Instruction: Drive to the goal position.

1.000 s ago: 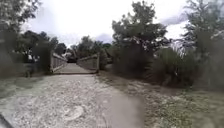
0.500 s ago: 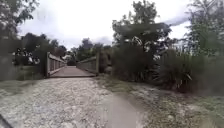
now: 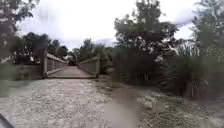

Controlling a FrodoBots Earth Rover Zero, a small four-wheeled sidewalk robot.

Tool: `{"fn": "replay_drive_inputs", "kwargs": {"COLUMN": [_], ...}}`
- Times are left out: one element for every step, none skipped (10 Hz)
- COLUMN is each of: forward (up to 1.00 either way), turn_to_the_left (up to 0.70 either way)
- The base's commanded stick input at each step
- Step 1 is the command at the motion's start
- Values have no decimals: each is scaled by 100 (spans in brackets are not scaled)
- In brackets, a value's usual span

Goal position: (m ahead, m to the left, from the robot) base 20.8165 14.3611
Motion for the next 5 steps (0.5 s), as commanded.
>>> {"fn": "replay_drive_inputs", "kwargs": {"forward": [70, 70, 70, 70, 70], "turn_to_the_left": [35, 35, 35, 35, 14]}}
